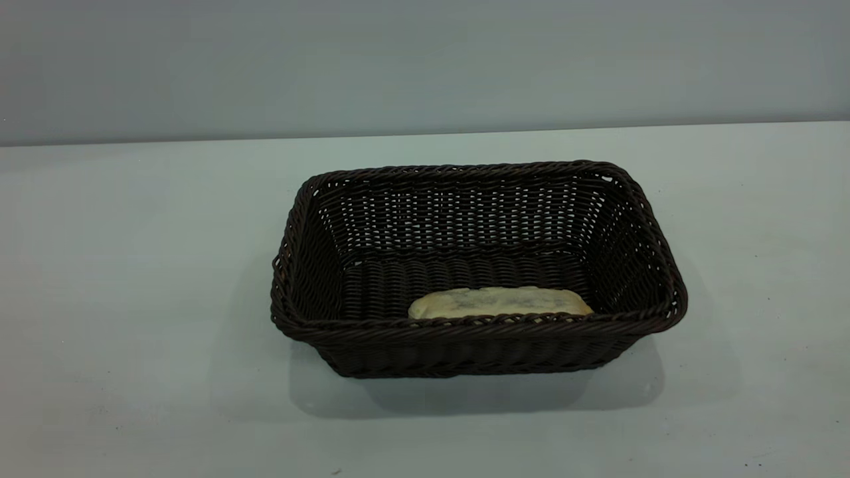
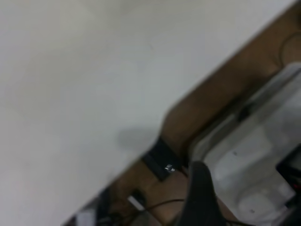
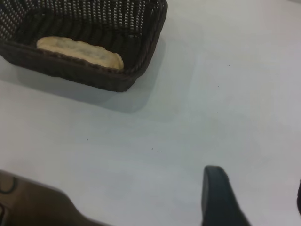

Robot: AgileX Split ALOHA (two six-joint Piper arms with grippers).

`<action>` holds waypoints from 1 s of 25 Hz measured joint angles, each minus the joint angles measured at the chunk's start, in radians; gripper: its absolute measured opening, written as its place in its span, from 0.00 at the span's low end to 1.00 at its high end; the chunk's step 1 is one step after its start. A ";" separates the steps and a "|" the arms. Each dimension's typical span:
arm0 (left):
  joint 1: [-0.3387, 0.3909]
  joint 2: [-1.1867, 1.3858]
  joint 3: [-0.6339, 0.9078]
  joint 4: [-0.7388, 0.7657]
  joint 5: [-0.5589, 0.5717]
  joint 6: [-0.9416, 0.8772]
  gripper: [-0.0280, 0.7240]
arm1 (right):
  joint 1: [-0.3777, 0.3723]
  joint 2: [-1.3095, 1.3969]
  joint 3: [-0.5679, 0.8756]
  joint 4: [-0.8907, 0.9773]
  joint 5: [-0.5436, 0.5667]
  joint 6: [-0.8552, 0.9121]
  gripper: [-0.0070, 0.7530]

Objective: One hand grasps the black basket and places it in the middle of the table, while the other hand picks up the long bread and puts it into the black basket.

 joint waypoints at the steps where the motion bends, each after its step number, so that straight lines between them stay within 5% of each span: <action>1: 0.000 -0.044 0.030 -0.003 -0.005 0.000 0.81 | 0.000 0.000 0.000 0.001 0.000 0.000 0.56; 12: 0.000 -0.403 0.154 -0.005 -0.028 -0.001 0.81 | 0.000 0.000 0.000 0.002 0.000 0.000 0.52; 25: 0.000 -0.485 0.154 -0.008 -0.028 0.002 0.81 | -0.030 0.000 0.000 0.002 0.000 0.000 0.38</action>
